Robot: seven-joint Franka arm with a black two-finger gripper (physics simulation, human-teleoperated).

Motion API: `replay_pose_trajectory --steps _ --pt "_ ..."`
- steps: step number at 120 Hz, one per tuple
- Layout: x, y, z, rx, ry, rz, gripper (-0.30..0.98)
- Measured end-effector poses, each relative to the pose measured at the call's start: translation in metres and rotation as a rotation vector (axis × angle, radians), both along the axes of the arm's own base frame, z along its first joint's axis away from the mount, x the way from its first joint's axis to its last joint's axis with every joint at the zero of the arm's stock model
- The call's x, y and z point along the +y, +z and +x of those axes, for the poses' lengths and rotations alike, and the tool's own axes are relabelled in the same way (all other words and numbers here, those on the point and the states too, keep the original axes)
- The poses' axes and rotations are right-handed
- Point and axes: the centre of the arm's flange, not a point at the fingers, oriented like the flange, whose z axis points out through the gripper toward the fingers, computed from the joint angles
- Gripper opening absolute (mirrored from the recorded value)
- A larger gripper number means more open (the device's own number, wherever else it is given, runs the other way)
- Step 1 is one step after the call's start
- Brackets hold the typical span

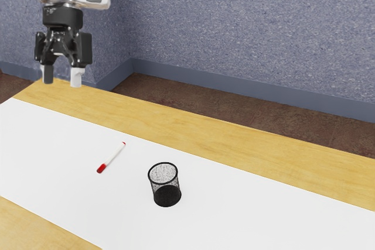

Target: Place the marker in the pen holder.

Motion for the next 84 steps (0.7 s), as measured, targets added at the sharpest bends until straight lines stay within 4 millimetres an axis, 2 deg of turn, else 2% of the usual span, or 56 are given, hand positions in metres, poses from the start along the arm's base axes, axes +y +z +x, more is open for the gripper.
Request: replay_pose_trajectory --steps 10,16,25,29,35,38,42,46,53,59,68,78,84 --pt "-0.021 -0.009 0.024 -0.144 -0.001 -0.034 0.69" --pt "-0.021 -0.033 0.048 -0.159 0.014 -0.024 0.68" --pt "-0.01 -0.084 0.087 -0.138 0.046 -0.004 0.68" --pt "0.019 -0.11 0.105 -0.119 0.101 0.002 0.68" --pt "0.102 -0.158 0.127 -0.082 0.243 0.012 0.68" --pt "0.136 -0.185 0.134 -0.065 0.295 0.018 0.68" --pt "0.161 -0.22 0.138 -0.047 0.329 0.028 0.68" --pt "0.172 -0.255 0.134 -0.031 0.341 0.041 0.69" --pt "0.172 -0.307 0.121 -0.022 0.335 0.063 0.69" --pt "0.168 -0.336 0.114 -0.041 0.323 0.08 0.69" --pt "0.157 -0.358 0.116 -0.108 0.282 0.11 0.69" --pt "0.147 -0.381 0.102 -0.175 0.218 0.153 0.68" --pt "0.145 -0.387 0.101 -0.235 0.188 0.171 0.67"
